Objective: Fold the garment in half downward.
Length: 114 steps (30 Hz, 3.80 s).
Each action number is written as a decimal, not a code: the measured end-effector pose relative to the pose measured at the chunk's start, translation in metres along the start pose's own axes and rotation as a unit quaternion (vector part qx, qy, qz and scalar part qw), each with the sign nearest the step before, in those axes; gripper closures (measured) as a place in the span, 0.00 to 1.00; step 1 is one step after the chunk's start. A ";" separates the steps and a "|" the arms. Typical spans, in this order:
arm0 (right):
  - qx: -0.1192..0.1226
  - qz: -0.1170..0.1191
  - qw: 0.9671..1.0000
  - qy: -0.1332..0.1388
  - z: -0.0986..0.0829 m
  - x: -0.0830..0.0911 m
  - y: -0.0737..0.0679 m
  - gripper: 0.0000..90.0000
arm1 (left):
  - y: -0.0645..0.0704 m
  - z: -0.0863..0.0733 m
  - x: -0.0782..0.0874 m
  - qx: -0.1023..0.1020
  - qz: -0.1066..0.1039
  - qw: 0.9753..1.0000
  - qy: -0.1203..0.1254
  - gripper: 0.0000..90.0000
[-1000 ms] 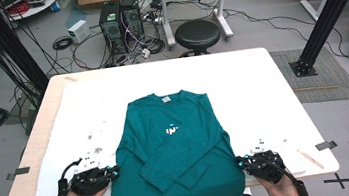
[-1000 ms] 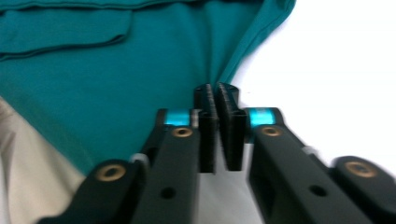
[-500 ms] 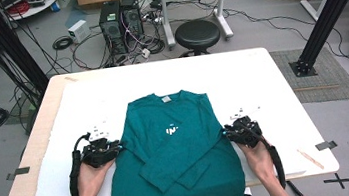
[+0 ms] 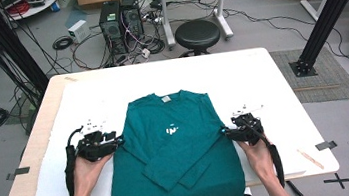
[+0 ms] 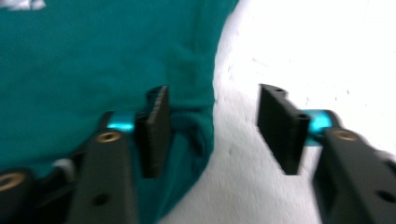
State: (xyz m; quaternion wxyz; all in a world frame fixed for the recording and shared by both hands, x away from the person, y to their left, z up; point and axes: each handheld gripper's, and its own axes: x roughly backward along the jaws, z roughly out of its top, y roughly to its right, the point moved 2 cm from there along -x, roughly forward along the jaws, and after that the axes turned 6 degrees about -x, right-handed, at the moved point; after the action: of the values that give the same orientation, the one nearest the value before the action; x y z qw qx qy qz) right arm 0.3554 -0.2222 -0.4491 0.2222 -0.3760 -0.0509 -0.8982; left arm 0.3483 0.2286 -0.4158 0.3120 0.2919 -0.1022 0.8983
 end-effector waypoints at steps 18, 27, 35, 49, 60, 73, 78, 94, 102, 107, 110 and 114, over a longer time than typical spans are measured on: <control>-0.002 -0.005 0.999 0.032 0.006 0.002 -0.003 0.31 | -0.044 0.077 -0.081 -0.018 0.020 0.998 -0.062 0.67; -0.007 -0.005 1.000 0.030 0.006 0.002 -0.002 0.31 | -0.053 0.059 -0.120 -0.024 0.038 0.993 -0.110 0.60; 0.002 -0.003 1.000 0.026 0.004 0.000 -0.004 0.32 | -0.063 0.052 -0.132 -0.006 0.050 0.994 -0.096 0.58; -0.010 0.005 1.000 0.027 0.004 0.000 -0.003 0.32 | -0.073 0.046 -0.133 0.004 -0.012 0.998 -0.062 0.77; -0.016 0.025 0.999 0.027 0.009 0.001 0.001 0.32 | -0.078 0.044 -0.131 0.029 -0.034 0.998 -0.053 0.94; -0.033 0.055 0.997 -0.035 0.080 -0.045 0.021 0.31 | -0.072 0.046 -0.131 0.013 -0.015 0.998 -0.062 0.94; -0.018 0.062 0.996 -0.062 0.096 -0.077 0.023 0.36 | -0.072 0.046 -0.131 0.014 -0.014 0.998 -0.063 0.94; 0.019 0.024 0.996 -0.084 0.105 -0.107 0.021 0.61 | -0.073 0.043 -0.131 0.038 -0.014 0.998 -0.049 0.92; 0.009 0.044 0.996 -0.071 0.104 -0.107 0.029 0.75 | -0.074 0.036 -0.130 0.056 -0.018 0.998 -0.021 0.92; -0.002 0.047 0.997 -0.069 0.104 -0.107 0.030 0.92 | -0.071 0.037 -0.130 0.050 -0.008 0.998 -0.027 0.92; -0.006 0.060 0.996 -0.059 0.104 -0.108 0.032 0.95 | -0.071 0.038 -0.130 0.067 -0.008 0.997 -0.027 0.94; -0.012 0.058 0.996 -0.065 0.106 -0.103 0.029 0.95 | -0.071 0.043 -0.125 0.067 -0.002 0.998 -0.020 0.95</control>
State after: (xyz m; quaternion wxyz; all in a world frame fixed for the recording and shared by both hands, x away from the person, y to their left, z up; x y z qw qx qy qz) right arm 0.5013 -0.1839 -0.4483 0.2658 -0.4384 -0.0321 -0.8580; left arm 0.4911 0.2059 -0.4541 0.2914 0.3303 -0.0474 0.8965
